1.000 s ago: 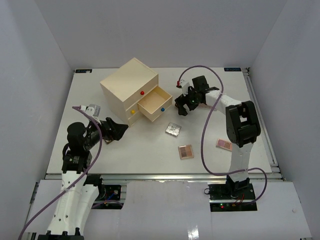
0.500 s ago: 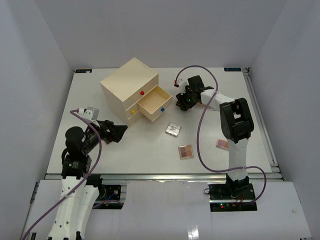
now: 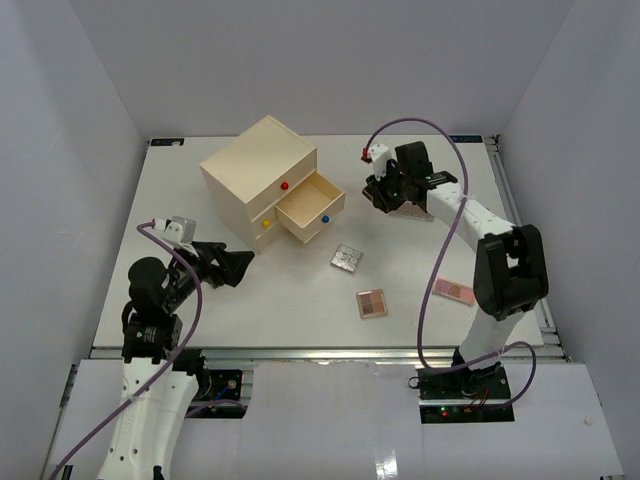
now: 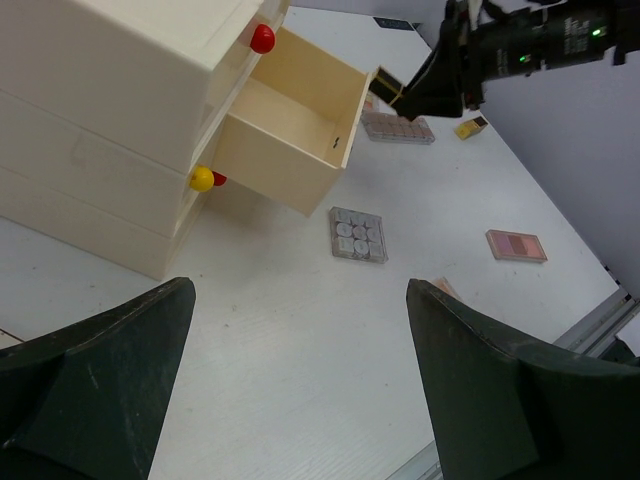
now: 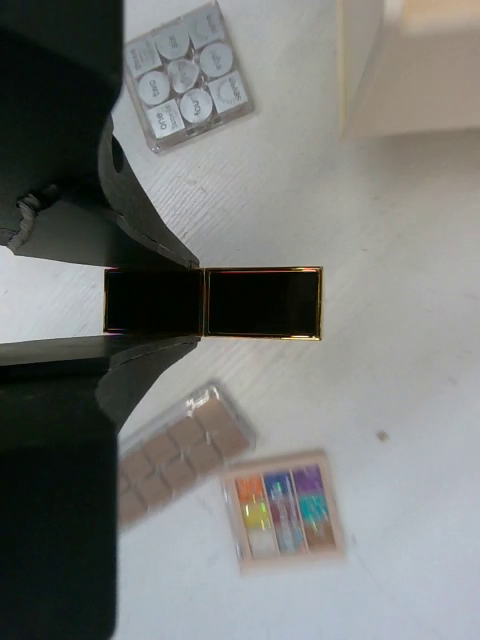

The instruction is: Organize the makeup

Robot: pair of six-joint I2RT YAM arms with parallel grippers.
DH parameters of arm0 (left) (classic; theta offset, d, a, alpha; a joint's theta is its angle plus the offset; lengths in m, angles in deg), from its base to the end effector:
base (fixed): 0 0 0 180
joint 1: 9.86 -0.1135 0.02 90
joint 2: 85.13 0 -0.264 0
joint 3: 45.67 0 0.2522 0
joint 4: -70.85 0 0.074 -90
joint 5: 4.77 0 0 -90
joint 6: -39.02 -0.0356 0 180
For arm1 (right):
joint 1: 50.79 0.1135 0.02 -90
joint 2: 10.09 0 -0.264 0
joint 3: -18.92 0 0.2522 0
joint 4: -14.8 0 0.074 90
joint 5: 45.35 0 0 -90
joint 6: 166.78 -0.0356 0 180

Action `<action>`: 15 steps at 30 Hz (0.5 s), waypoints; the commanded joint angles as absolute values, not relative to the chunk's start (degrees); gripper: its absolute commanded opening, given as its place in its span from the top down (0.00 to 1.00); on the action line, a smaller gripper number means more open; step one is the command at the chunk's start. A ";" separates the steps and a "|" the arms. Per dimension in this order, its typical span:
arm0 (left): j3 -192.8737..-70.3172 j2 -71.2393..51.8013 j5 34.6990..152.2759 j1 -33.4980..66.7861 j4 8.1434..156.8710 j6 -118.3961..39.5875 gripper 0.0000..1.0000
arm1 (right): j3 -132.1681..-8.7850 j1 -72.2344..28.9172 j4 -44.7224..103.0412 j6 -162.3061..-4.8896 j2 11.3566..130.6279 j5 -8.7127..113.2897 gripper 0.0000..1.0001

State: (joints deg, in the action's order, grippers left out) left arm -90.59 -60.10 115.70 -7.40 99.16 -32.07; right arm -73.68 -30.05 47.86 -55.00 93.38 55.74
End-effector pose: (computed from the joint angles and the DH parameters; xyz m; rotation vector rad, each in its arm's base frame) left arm 0.1206 -0.0233 0.2957 0.1527 1.7455 -0.7294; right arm 0.3788 0.1508 0.2471 -0.9336 2.1345 0.2170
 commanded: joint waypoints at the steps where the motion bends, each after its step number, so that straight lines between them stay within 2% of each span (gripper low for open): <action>1: -89.84 -60.99 115.72 -7.48 98.23 -32.35 0.02 | -76.47 -27.97 49.62 -50.03 83.21 56.86 0.92; 5: -89.76 -61.38 115.72 -7.48 98.22 -32.35 0.02 | -78.02 -22.92 50.66 -42.88 80.48 56.58 0.91; 9: -89.75 -61.40 115.72 -7.48 98.23 -32.35 0.02 | -83.72 -16.68 53.52 -36.82 83.40 53.18 0.88; 15: -89.75 -61.89 114.91 -7.48 98.52 -32.44 0.02 | -91.28 -13.77 55.05 -38.74 90.29 53.72 0.80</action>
